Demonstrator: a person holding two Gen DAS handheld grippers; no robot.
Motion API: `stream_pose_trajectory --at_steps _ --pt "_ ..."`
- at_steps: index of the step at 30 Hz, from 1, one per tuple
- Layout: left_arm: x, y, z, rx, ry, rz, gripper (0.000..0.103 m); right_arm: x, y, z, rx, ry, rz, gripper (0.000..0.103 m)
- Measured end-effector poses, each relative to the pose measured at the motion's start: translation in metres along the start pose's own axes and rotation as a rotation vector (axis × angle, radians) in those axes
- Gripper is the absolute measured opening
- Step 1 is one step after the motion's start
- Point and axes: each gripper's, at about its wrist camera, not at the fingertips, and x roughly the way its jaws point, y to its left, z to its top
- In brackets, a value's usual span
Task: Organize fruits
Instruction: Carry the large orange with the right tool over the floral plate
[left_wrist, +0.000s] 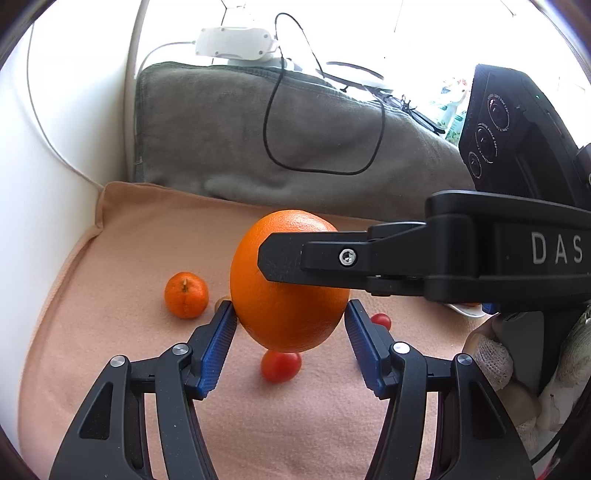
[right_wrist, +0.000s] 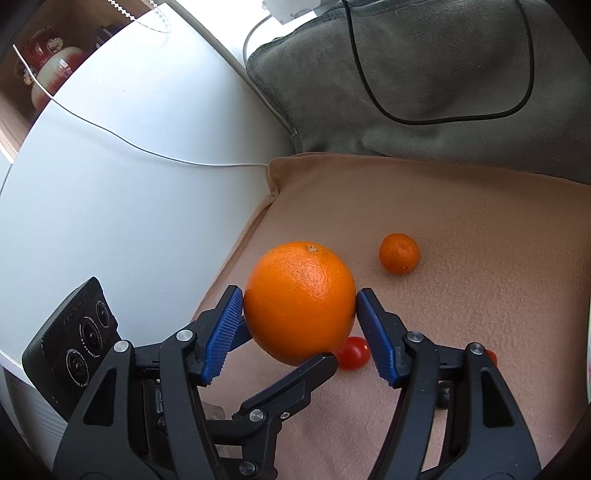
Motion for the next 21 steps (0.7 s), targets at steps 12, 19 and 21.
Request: stream_pose_trajectory --at_steps 12,19,21 --pt "0.025 -0.058 0.022 0.065 -0.009 -0.072 0.06 -0.059 -0.04 0.003 0.041 -0.083 -0.055 0.067" --pt "0.049 -0.094 0.035 0.101 0.0 -0.119 0.06 -0.089 -0.073 0.008 0.078 -0.12 -0.099 0.067" --pt "0.054 -0.105 0.037 0.111 0.001 -0.133 0.06 -0.098 -0.082 0.009 0.088 -0.131 -0.111 0.067"
